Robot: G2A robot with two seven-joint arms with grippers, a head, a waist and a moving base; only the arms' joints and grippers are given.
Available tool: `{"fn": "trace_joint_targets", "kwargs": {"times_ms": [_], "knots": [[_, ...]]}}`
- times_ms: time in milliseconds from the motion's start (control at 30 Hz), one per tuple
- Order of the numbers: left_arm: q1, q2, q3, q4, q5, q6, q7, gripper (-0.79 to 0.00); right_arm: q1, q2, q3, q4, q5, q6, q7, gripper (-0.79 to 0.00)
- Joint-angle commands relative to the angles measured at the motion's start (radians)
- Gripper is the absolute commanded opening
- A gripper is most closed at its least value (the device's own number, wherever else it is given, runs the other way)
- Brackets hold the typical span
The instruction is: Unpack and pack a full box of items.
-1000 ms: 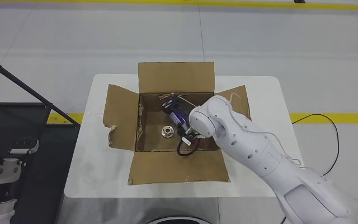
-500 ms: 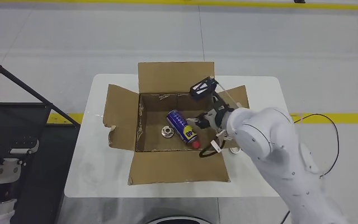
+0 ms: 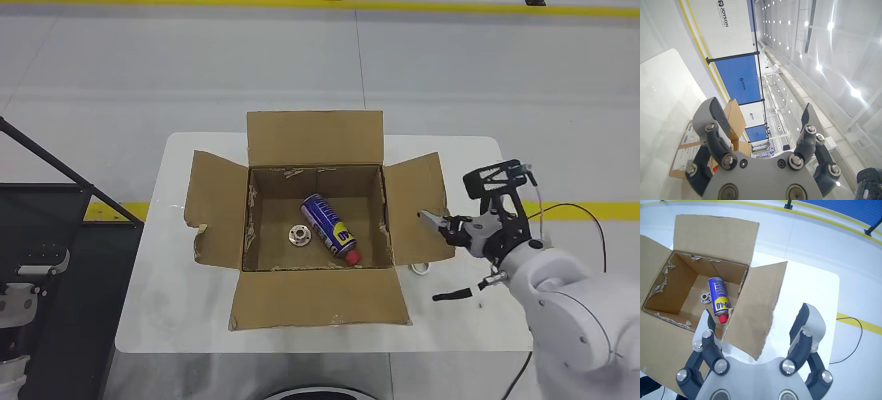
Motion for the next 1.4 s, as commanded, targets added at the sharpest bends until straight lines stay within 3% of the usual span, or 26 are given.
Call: {"fn": "trace_joint_targets", "kwargs": {"times_ms": [0,567,1033,1367], "knots": [[0.0,0.0,0.0,0.0,0.0,0.0,0.0,0.0,-0.043,0.002,0.046,0.001,0.007,-0.018,-0.032,0.0],[0.0,0.0,0.0,0.0,0.0,0.0,0.0,0.0,-0.415,0.017,0.334,0.036,0.157,-0.318,-0.197,0.0],[0.0,0.0,0.0,0.0,0.0,0.0,0.0,0.0,-0.33,0.038,0.263,0.316,0.186,-0.449,-0.158,0.0],[0.0,0.0,0.0,0.0,0.0,0.0,0.0,0.0,-0.33,0.038,0.263,0.316,0.186,-0.449,-0.158,0.0]]}}
